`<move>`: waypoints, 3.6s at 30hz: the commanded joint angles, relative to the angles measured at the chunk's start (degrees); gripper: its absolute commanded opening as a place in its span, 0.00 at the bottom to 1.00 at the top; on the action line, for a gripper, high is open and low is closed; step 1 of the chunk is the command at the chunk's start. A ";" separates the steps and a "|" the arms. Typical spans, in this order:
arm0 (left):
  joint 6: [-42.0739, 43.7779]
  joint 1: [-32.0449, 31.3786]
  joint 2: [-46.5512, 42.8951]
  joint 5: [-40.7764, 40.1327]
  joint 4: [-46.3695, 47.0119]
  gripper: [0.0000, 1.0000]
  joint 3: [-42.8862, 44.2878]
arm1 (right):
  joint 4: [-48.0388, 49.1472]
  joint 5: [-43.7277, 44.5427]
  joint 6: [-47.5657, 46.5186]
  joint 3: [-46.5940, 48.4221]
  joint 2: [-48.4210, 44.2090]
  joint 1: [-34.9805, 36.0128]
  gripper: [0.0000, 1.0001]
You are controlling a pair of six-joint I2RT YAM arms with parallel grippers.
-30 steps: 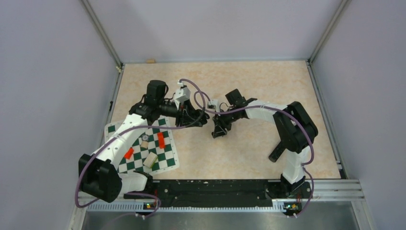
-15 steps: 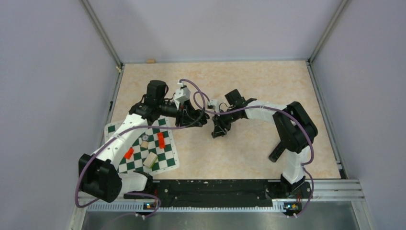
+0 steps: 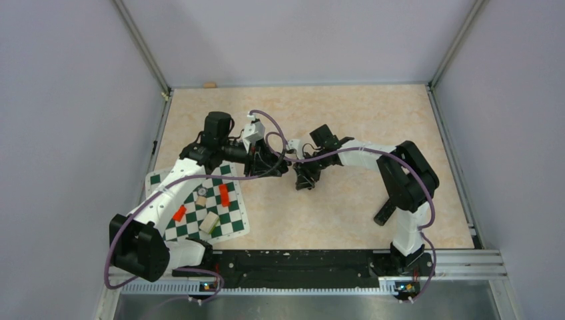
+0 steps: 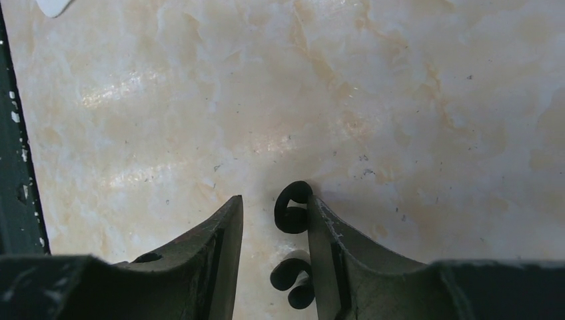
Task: Insert the wireless bluetooth earbuds into the charging case
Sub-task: Pick up the left earbud from the center of the board, then insert the left earbud into the left side groove of the charging case.
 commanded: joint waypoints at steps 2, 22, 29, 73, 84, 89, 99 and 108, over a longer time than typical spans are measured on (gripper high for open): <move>0.32 0.20 -1.38 0.75 0.69 0.00 1.62 | -0.86 2.47 -2.75 0.06 -0.38 0.90 0.37; -0.83 0.15 -0.89 0.77 1.87 0.00 1.31 | 10.45 8.35 2.28 -4.27 -6.47 0.91 0.13; -0.95 0.16 -0.98 0.75 1.95 0.00 1.22 | 10.41 9.67 2.53 -4.18 -6.57 0.90 0.10; -0.99 0.19 -0.90 0.97 2.01 0.00 1.22 | 9.51 13.06 3.93 -2.98 -6.68 0.90 0.00; -1.18 0.20 -0.88 1.11 2.01 0.00 1.31 | 8.24 12.18 2.89 -2.39 -11.03 0.35 0.00; -1.18 0.16 -0.84 1.39 2.02 0.00 1.31 | 8.79 7.79 4.25 -2.95 -17.74 -3.12 0.00; -8.16 0.10 1.21 0.36 8.85 0.00 -0.61 | 13.05 -4.67 8.54 -5.47 -32.88 -13.56 0.00; -18.28 -0.89 7.45 -7.27 13.27 0.00 -0.42 | 25.62 -13.59 22.10 -9.60 -43.30 -15.85 0.00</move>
